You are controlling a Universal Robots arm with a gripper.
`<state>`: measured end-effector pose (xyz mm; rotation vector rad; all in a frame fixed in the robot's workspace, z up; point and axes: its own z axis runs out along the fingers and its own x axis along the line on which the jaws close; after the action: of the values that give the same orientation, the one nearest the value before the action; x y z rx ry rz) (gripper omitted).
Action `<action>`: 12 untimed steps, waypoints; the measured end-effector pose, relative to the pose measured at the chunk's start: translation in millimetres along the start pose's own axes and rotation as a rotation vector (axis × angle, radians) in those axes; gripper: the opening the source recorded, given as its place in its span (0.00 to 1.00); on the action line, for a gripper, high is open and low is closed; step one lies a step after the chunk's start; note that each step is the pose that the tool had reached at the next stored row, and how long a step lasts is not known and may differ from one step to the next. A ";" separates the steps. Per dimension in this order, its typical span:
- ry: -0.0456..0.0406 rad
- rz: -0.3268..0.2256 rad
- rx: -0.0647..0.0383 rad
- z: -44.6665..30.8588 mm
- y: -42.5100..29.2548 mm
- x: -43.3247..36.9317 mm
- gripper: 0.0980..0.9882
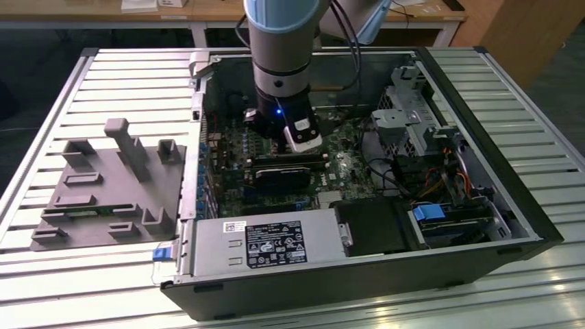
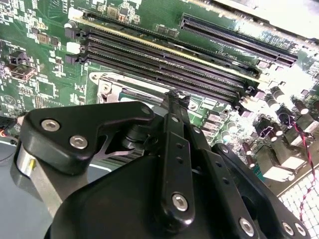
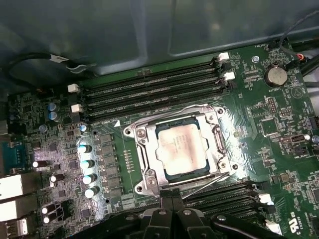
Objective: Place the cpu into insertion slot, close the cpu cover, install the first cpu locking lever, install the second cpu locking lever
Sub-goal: 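Install the second cpu locking lever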
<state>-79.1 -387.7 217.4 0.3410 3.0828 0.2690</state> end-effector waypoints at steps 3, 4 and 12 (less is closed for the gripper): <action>0.0021 -0.001 -0.013 -0.2 -4.9 -0.2 0.01; 0.0026 -0.002 -0.016 -0.3 -6.8 -0.3 0.01; 0.0095 -0.006 -0.055 2.3 -16.4 2.5 0.01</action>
<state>-84.9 -402.5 212.3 0.3302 3.0783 0.3550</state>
